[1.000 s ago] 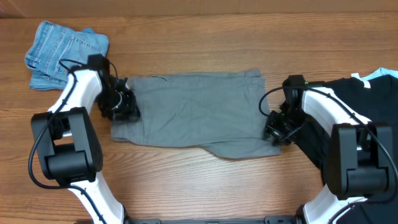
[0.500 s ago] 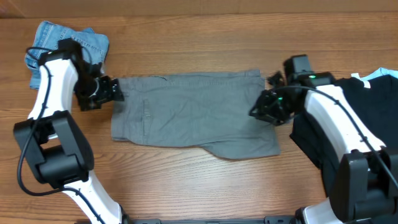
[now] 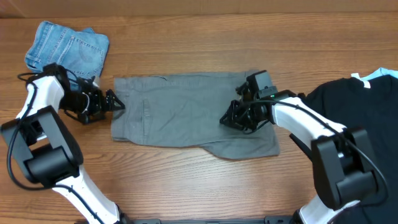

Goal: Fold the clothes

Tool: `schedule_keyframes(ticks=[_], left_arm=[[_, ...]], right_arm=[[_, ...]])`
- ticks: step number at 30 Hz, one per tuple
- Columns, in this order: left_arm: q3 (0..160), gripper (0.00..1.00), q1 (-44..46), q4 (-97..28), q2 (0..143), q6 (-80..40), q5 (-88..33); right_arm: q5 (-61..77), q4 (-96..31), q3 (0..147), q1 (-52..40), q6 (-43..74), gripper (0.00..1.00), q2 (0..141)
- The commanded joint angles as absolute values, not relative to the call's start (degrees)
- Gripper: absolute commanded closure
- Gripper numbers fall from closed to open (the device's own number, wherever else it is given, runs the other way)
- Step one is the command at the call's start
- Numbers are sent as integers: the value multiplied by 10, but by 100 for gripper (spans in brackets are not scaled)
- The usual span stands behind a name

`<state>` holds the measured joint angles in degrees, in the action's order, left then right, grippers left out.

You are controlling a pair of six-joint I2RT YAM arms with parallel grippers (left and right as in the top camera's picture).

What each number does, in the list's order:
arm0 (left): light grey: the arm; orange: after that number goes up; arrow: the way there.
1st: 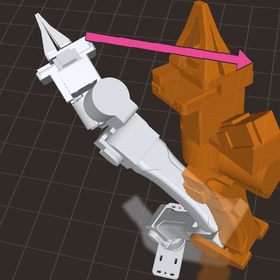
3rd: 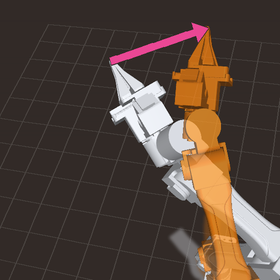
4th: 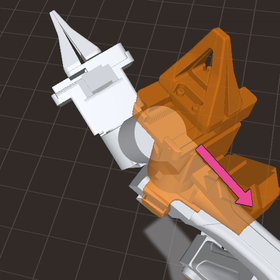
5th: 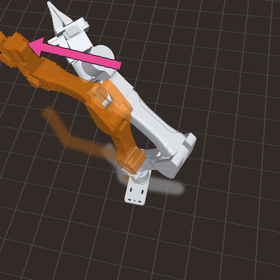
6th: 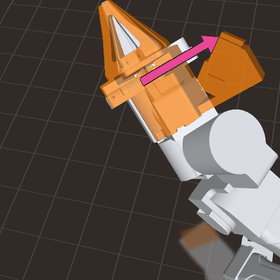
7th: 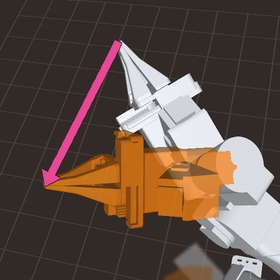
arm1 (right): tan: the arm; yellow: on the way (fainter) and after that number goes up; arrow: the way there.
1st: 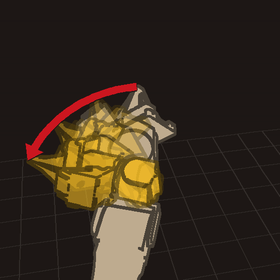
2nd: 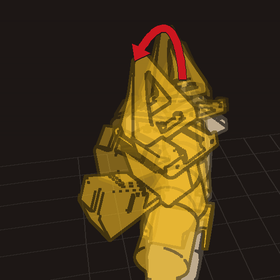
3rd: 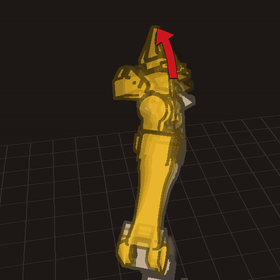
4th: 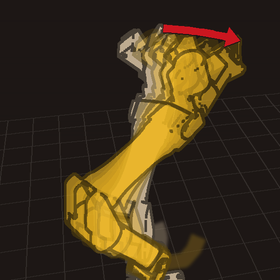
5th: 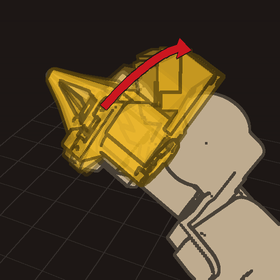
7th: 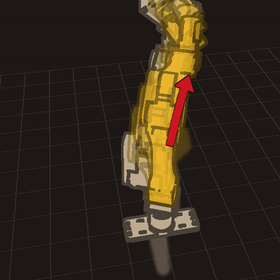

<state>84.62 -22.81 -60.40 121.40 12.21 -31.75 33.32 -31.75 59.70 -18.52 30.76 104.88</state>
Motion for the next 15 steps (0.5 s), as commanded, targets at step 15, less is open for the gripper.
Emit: schedule_keyframes(ticks=[15], left_arm=[[841, 28, -184, -564, 1358, 148, -339]], right_arm=[[346, -312, 593, -186, 361, 80, 1065]])
